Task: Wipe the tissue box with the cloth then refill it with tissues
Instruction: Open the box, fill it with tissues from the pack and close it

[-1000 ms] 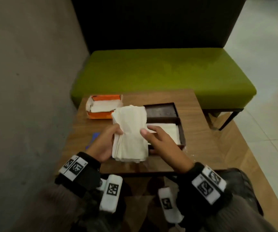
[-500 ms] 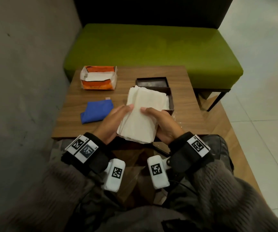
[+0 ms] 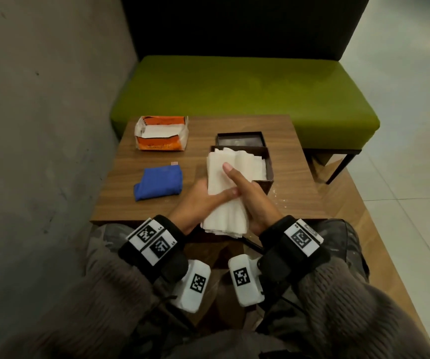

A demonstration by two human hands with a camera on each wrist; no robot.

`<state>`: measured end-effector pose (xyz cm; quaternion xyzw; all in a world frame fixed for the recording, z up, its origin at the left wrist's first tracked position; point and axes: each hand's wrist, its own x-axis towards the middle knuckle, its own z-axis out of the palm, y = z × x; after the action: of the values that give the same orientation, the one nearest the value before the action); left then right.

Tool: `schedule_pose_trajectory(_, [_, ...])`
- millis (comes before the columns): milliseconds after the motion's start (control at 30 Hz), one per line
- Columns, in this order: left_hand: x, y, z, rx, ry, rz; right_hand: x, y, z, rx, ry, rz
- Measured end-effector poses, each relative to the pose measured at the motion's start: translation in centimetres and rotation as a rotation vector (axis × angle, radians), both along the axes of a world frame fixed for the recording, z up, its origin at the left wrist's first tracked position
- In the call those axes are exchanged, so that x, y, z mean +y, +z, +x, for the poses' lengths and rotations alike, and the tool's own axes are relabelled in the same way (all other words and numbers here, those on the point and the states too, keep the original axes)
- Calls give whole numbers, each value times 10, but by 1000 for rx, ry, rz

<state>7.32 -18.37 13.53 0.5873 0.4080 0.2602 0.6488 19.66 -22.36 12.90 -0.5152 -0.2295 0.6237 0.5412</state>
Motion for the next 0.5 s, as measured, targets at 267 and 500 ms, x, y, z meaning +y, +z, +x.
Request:
schedule_pose_trajectory(267, [6,1,-4,94,-36,35,3,-2,-1,25,4,40])
schedule_pose_trajectory(500, [22,8,-23,232,-157,12,9,-3,32,-371,152,4])
